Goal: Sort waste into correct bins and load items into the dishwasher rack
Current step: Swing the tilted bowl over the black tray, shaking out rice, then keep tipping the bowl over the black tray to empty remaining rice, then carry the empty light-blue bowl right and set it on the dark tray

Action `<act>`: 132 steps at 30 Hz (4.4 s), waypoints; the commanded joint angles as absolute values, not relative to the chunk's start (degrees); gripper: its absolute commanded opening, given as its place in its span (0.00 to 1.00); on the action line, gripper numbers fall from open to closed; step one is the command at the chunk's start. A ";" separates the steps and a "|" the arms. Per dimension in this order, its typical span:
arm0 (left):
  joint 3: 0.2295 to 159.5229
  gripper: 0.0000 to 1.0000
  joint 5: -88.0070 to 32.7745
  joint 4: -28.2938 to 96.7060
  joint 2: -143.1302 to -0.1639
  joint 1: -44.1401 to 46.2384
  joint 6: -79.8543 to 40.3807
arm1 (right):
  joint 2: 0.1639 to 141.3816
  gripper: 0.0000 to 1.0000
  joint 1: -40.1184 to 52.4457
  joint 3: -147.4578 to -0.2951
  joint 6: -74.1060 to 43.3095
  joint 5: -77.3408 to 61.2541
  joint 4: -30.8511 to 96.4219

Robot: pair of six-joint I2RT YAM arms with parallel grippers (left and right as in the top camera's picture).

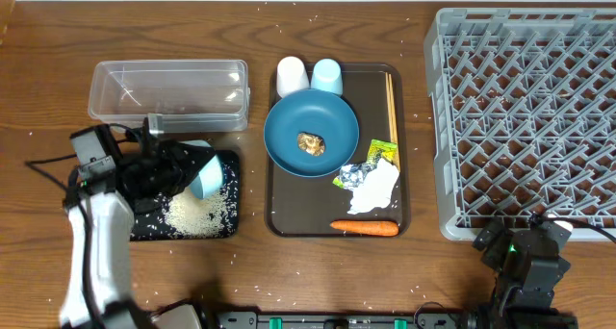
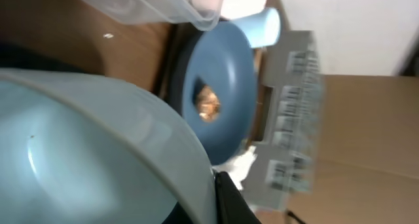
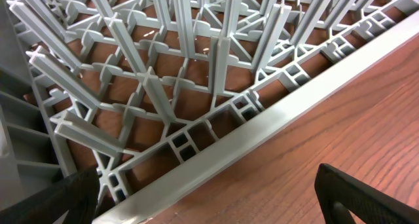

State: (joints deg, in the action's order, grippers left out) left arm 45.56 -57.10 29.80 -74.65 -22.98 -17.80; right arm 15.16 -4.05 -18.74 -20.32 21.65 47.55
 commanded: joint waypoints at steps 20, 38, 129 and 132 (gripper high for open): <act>46.02 0.06 -6.52 40.27 -51.42 11.73 -16.58 | 15.07 0.99 -4.43 -19.40 -19.66 22.26 47.62; 46.04 0.06 -8.75 29.56 -58.39 20.95 -33.10 | 15.07 0.99 -4.43 -19.40 -19.66 22.26 47.62; 46.02 0.06 -2.48 22.59 -81.67 46.11 -45.78 | 15.07 0.99 -4.43 -19.40 -19.66 22.26 47.62; 46.02 0.06 -2.55 22.61 -82.76 46.11 -45.78 | 15.07 0.99 -4.43 -19.40 -19.66 22.26 47.64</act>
State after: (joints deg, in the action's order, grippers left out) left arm 45.60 -3.84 22.72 -82.30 45.98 -44.42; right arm 15.14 -4.05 -18.74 -20.32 21.67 47.59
